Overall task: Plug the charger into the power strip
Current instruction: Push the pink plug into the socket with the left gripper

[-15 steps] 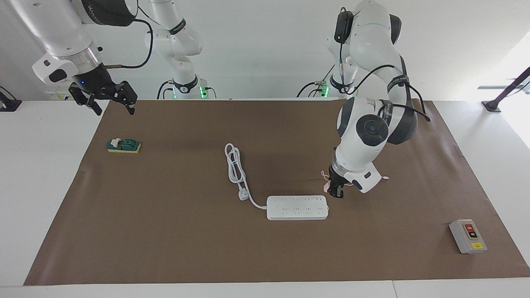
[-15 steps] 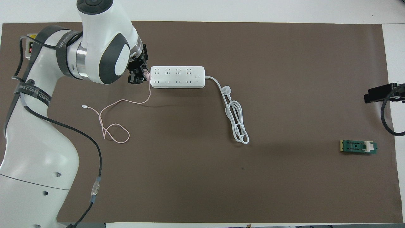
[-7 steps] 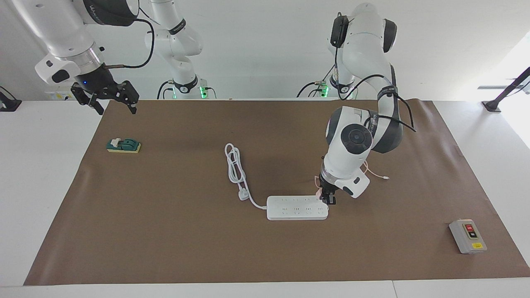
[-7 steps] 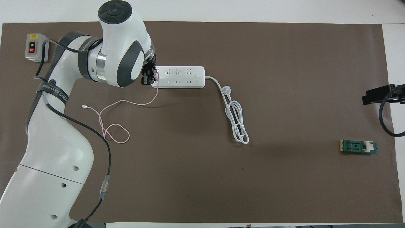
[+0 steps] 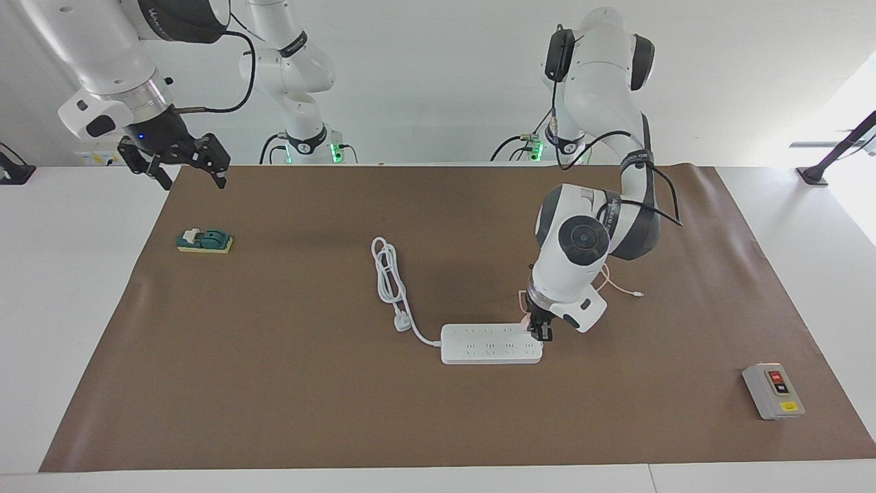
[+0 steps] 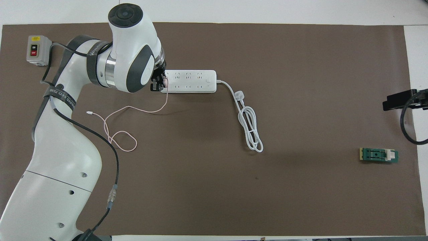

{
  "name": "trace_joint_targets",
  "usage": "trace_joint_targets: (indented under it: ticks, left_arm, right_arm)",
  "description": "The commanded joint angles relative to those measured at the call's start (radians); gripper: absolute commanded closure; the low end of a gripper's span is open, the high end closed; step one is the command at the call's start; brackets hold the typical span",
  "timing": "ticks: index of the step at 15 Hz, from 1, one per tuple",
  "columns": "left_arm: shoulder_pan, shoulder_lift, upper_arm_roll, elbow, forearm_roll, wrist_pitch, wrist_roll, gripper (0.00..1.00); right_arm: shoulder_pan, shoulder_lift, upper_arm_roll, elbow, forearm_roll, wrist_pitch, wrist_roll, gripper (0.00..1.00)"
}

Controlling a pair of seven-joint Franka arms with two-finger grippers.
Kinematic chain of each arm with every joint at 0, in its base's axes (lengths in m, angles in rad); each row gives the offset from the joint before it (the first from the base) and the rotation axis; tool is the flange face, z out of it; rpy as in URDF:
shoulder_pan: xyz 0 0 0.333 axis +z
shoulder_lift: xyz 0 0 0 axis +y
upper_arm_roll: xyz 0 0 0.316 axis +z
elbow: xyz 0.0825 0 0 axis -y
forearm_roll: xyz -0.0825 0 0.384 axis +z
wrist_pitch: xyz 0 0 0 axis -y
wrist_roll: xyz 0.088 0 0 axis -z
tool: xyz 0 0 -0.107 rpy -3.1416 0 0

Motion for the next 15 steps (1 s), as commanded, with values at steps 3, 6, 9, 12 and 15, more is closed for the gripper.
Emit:
trace_joint_targets:
  ticks: [3, 6, 9, 12, 15]
  left_arm:
    - [-0.013, 0.004, 0.011, -0.017, 0.021, 0.033, -0.014, 1.0]
    - [-0.015, 0.004, 0.011, -0.015, 0.021, 0.035, -0.02, 1.0]
    - [-0.019, 0.006, 0.01, -0.014, 0.026, 0.036, -0.023, 1.0]
    - [-0.027, 0.006, 0.011, -0.014, 0.027, 0.036, -0.023, 1.0]
    - [-0.025, 0.007, 0.01, -0.015, 0.027, 0.049, -0.023, 1.0]
  right_arm:
    - [-0.012, -0.013, 0.009, -0.012, 0.007, -0.003, -0.019, 0.0]
    - [-0.014, -0.013, 0.009, -0.012, 0.007, -0.005, -0.021, 0.0]
    - [-0.014, -0.013, 0.009, -0.012, 0.007, -0.005, -0.021, 0.0]
    - [-0.012, -0.013, 0.009, -0.012, 0.007, -0.005, -0.018, 0.0]
    - [-0.012, -0.013, 0.009, -0.012, 0.007, -0.005, -0.018, 0.0]
